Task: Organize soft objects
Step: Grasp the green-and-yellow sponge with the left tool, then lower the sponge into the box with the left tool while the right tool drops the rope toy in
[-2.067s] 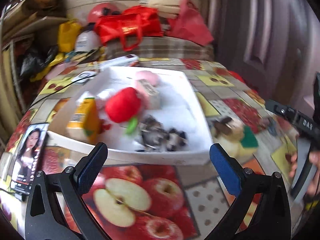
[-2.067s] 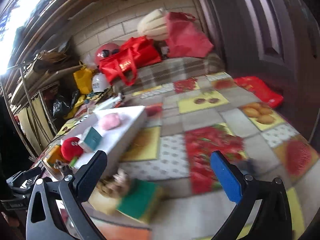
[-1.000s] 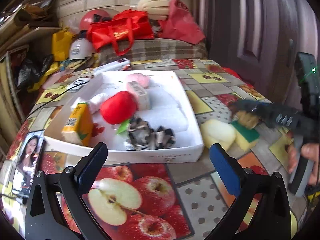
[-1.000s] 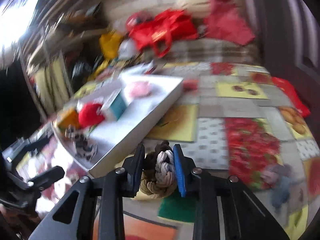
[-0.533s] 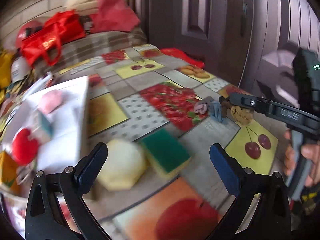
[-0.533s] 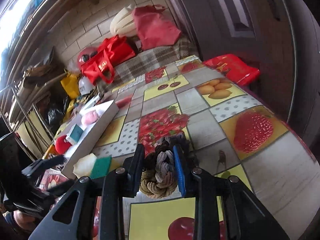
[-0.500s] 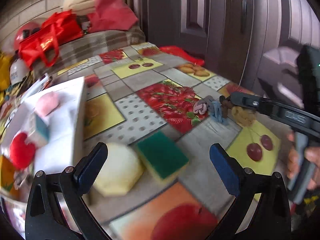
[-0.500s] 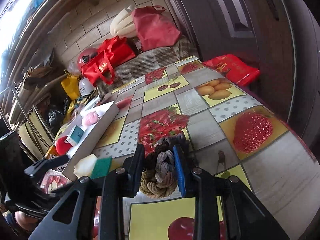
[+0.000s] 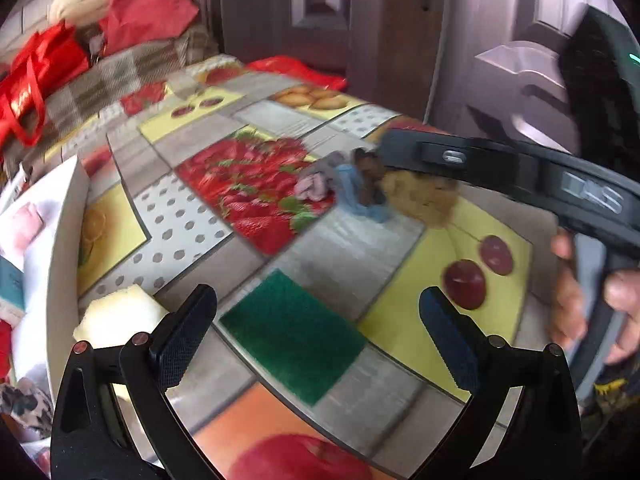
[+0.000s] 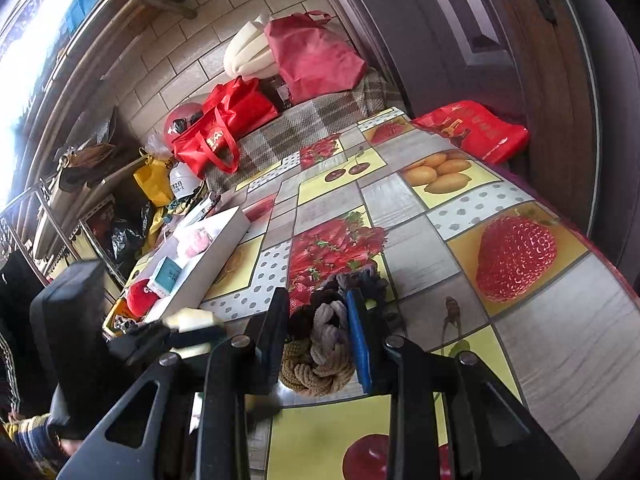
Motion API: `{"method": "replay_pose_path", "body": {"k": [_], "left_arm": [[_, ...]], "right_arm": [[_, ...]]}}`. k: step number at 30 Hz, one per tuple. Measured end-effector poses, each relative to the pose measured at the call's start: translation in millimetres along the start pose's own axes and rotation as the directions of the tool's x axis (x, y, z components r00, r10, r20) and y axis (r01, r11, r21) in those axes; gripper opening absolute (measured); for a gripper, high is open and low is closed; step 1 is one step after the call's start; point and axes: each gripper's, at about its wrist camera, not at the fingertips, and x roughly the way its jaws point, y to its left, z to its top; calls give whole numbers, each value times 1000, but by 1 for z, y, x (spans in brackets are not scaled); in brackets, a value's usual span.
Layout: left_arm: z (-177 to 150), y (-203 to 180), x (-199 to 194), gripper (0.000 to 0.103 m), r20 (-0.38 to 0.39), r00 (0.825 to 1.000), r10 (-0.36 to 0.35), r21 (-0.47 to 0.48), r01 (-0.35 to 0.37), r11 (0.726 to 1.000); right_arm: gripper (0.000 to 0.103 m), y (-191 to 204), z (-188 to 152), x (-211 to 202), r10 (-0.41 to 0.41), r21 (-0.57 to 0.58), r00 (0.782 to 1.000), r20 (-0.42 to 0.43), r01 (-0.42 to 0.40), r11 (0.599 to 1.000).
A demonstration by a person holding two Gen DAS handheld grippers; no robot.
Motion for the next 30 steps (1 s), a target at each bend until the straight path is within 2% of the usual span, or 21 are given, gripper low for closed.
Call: {"method": "replay_pose_path", "body": {"k": [3, 5, 6, 8, 10, 11, 12, 13, 14, 16, 20, 24, 30], "left_arm": [[-4, 11, -13, 102, 39, 998, 48, -68, -45, 997], [-7, 20, -13, 102, 24, 997, 74, -116, -71, 991], [-8, 22, -9, 102, 2, 998, 66, -129, -65, 990], [-9, 19, 0, 102, -29, 998, 62, -123, -65, 990], [-7, 7, 8, 102, -45, 997, 64, -68, -67, 995], [-7, 0, 12, 99, -55, 996, 75, -32, -77, 996], [-6, -5, 18, 91, -71, 994, 86, -8, -87, 996], [-6, -6, 22, 62, -88, 992, 94, 0, -94, 996], [-5, -5, 21, 53, -81, 995, 64, -19, -66, 998], [-8, -4, 16, 49, -73, 993, 92, -16, -93, 995], [-14, 3, -1, 49, -32, 997, 71, -67, -73, 995], [-21, 6, -33, 49, 33, 995, 96, -94, -93, 991], [-44, 31, -66, 49, 97, 978, 185, -187, -165, 969]], "right_arm": [[29, -5, 0, -2, 3, 17, 1000, 9, -3, 1000], [29, -4, 0, -2, 5, 16, 1000, 9, -5, 1000], [29, -4, 0, -2, 3, 15, 1000, 9, -3, 1000], [29, -2, 0, -2, 2, 7, 1000, 4, -2, 1000], [29, -2, 0, -2, 1, 6, 1000, 2, -1, 1000], [29, -3, 0, -3, 2, 8, 1000, 4, -2, 1000], [29, -2, 0, -1, 2, 9, 1000, 4, -2, 1000], [29, -2, 0, -1, 0, 11, 1000, 3, 0, 1000], [29, -2, 0, 0, -2, 11, 1000, 1, 2, 1000], [29, -2, 0, 0, -3, 9, 1000, 1, 3, 1000], [29, -2, 0, 1, -4, 5, 1000, -2, 4, 1000], [29, 2, -1, -1, -18, -15, 1000, 11, 18, 1000], [29, 24, -6, -1, -22, -70, 999, 39, 24, 997]]}}
